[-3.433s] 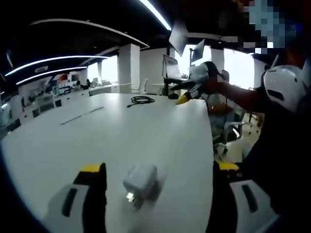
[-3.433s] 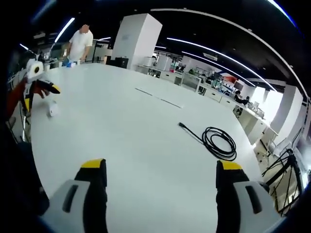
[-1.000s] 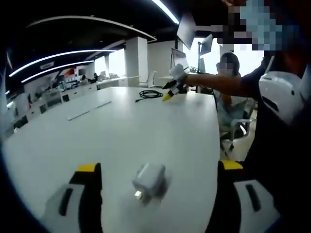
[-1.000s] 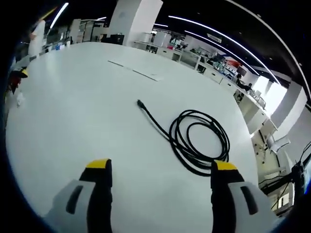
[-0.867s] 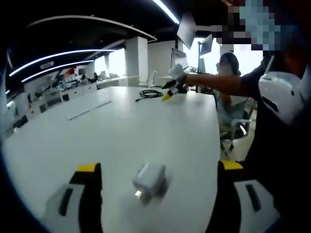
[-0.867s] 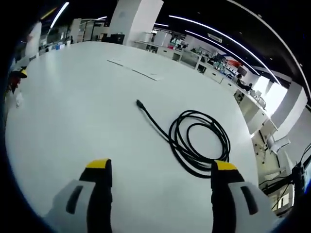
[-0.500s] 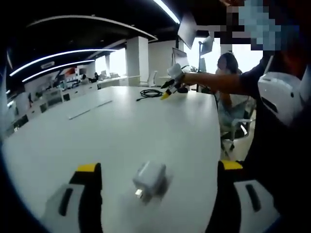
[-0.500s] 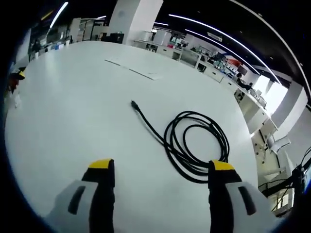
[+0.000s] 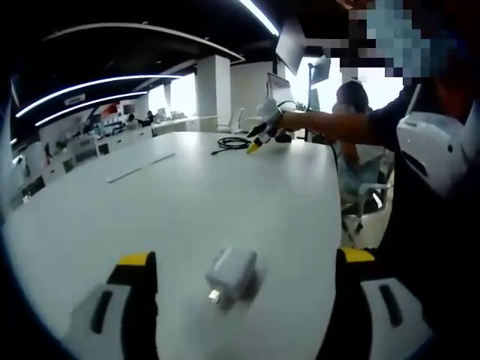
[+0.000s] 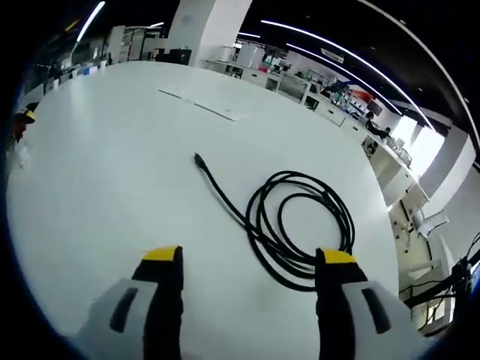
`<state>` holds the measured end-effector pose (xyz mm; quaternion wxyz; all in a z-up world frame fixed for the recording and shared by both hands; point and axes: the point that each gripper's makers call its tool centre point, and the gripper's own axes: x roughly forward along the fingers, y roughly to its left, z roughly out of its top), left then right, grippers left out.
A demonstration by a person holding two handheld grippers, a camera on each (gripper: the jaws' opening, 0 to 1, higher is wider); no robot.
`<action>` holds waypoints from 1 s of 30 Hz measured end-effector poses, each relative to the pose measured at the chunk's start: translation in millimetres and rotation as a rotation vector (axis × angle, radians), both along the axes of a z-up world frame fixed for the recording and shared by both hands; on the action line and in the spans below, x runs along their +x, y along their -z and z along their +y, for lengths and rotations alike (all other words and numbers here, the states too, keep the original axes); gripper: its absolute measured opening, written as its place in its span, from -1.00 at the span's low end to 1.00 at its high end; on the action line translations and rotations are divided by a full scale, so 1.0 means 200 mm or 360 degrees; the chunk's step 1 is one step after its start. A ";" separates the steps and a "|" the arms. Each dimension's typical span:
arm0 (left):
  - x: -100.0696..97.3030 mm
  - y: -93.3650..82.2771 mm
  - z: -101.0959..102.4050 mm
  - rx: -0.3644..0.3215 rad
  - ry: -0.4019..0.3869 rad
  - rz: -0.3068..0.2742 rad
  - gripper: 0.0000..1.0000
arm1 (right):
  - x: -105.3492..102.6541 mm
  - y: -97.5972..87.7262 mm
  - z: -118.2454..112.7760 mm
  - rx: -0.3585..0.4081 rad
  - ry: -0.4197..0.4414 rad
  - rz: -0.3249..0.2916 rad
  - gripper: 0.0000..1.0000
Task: Plug the desk Type‑C cable into the charger adapter.
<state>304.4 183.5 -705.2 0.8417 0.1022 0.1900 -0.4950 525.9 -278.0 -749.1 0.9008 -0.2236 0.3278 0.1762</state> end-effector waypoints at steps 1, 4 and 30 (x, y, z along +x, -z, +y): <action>0.00 0.00 0.00 0.0000 -0.0001 0.0000 0.99 | 0.01 0.00 -0.01 0.0004 -0.0005 0.0003 0.35; 0.00 0.01 0.00 0.0006 -0.0003 0.0006 0.99 | 0.01 0.00 0.02 0.0014 -0.0016 0.0011 0.29; 0.00 0.03 0.00 0.0010 -0.0004 0.0026 0.99 | 0.06 0.01 0.02 0.0006 -0.0029 0.0045 -0.05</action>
